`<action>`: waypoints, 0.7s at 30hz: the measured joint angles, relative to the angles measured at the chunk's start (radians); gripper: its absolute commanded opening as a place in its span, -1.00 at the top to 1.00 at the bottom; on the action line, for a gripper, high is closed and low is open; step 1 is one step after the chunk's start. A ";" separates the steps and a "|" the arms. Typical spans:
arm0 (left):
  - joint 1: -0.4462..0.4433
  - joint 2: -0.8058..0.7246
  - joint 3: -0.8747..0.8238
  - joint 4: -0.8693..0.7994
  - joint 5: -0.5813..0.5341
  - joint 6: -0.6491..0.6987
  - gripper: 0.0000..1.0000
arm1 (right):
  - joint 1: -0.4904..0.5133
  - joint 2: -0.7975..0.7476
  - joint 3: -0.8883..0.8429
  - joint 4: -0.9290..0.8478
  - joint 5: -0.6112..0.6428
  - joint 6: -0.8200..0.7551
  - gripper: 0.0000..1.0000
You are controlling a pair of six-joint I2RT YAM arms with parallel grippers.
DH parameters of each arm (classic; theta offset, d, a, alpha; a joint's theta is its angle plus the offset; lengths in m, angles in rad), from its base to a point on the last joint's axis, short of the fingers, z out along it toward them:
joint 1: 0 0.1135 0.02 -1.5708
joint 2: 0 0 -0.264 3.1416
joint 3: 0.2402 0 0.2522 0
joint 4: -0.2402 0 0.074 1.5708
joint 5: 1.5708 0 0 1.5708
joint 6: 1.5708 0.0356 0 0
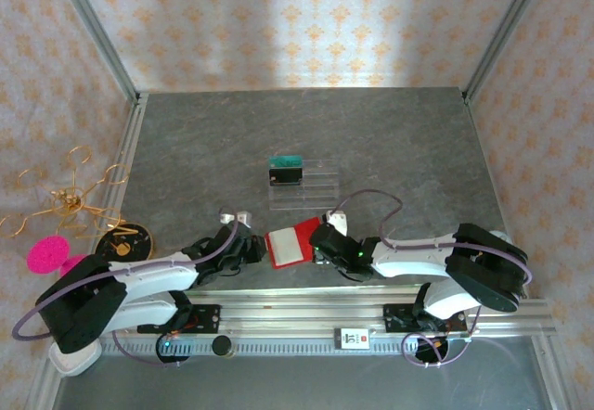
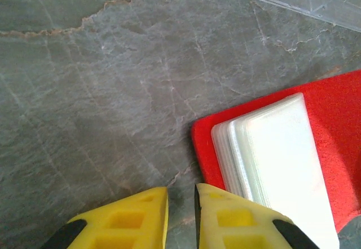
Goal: Take the credit cards out of the card holder
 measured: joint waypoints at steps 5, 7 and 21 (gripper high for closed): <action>-0.002 0.006 0.003 0.021 0.013 0.003 0.34 | 0.000 0.000 -0.008 0.002 0.006 0.005 0.82; -0.002 0.007 0.003 0.031 0.018 0.003 0.31 | -0.002 0.000 -0.015 0.005 0.003 0.001 0.86; -0.002 0.066 0.021 0.056 0.022 0.004 0.41 | -0.015 0.018 -0.016 0.042 -0.034 -0.027 0.07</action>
